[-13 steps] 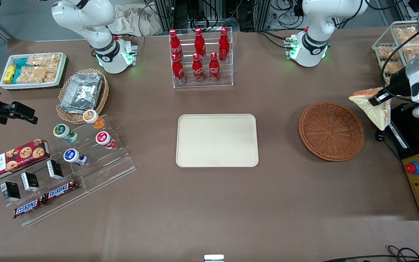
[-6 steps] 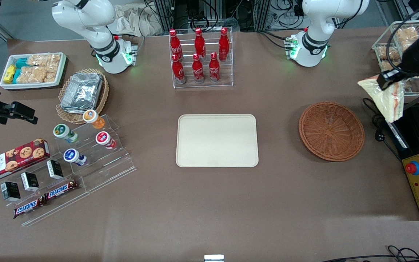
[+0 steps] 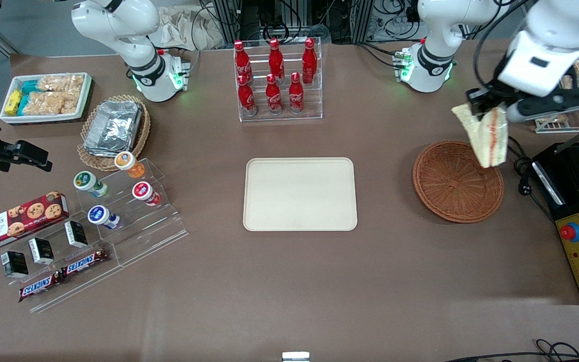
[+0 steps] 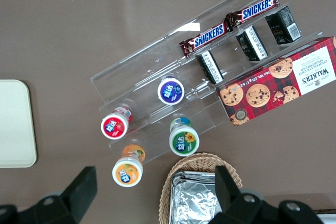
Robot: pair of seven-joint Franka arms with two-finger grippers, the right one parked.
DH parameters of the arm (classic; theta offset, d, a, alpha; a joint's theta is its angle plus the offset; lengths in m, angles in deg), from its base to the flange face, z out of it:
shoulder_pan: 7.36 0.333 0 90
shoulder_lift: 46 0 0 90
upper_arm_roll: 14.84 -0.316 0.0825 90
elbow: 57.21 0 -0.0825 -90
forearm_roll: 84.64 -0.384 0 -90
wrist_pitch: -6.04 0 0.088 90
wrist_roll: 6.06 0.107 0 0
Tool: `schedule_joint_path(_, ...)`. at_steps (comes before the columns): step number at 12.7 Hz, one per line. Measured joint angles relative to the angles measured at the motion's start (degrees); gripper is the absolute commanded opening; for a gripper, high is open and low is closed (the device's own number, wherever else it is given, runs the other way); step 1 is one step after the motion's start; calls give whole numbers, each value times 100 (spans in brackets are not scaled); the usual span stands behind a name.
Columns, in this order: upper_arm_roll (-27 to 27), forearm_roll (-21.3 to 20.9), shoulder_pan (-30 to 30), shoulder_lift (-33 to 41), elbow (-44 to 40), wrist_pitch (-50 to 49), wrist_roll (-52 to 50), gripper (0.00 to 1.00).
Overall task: Place sandwich from basket to tray
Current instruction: 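Lift the sandwich up out of the basket with the left gripper, then carry the held sandwich over the white tray and lower it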
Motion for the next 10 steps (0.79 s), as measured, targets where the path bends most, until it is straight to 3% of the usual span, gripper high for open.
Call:
schedule_joint_path(5, 876, 7, -6, -560, -277, 43, -921, 0)
schedule_joint_path(10, 1264, 156, -127, -1189, -185, 1075, -1542, 0)
